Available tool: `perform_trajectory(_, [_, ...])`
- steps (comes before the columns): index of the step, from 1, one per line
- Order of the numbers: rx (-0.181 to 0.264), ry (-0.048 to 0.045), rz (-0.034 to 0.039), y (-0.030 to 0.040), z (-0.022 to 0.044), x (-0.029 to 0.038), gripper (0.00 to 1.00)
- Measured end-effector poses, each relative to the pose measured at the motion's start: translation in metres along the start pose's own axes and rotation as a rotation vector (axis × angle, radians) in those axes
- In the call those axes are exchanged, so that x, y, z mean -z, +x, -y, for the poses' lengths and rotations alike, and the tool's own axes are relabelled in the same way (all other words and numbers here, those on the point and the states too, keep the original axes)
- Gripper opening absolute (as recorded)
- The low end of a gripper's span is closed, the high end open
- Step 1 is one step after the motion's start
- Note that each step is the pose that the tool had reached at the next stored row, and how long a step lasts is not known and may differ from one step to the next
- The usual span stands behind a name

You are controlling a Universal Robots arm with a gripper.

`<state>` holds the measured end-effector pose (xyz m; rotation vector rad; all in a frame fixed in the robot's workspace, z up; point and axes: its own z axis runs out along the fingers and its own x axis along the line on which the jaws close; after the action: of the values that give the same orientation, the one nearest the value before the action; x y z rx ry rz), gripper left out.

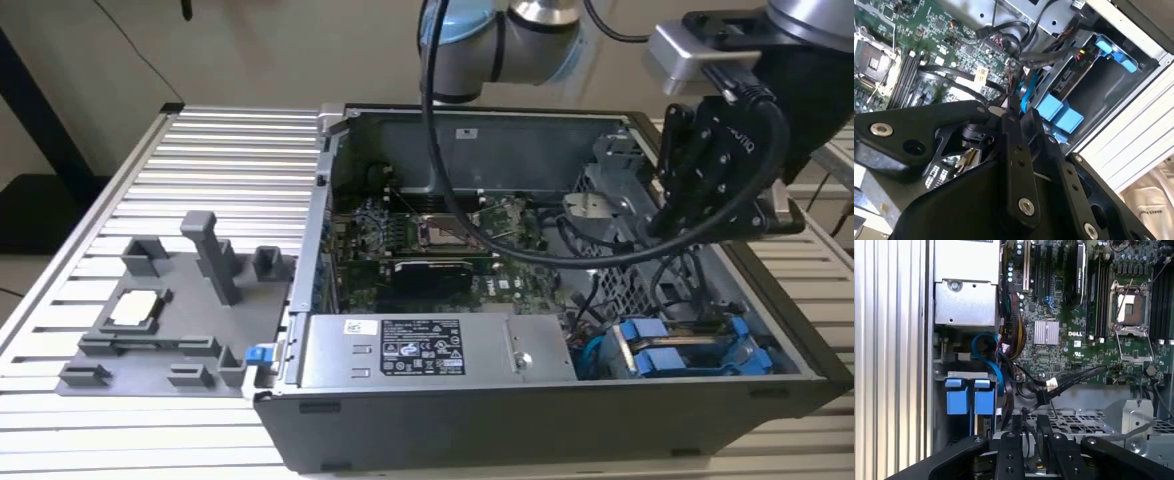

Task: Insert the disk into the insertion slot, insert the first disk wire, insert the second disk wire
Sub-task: 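Insert the second disk wire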

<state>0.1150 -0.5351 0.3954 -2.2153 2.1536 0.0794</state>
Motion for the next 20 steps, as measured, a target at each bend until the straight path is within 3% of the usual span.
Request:
perform_trajectory(2, [0.001, 0.0165, -0.0048, -0.0041, -0.0044, -0.0010, 0.27])
perform_trajectory(4, [0.002, 0.0247, -0.0166, -0.0076, -0.0089, -0.0018, 0.27])
perform_trajectory(5, [0.002, 0.0282, -0.0257, -0.0090, -0.0108, -0.0021, 0.27])
perform_trajectory(9, [0.004, 0.0404, -0.0741, -0.0157, -0.0169, -0.0037, 0.27])
perform_trajectory(12, [0.005, 0.0534, -0.0986, -0.0231, -0.0210, -0.0055, 0.27])
perform_trajectory(17, [0.006, 0.0856, -0.1224, -0.0305, -0.0312, -0.0086, 0.27])
perform_trajectory(20, [0.007, 0.1000, -0.1428, -0.0357, -0.0375, -0.0103, 0.27])
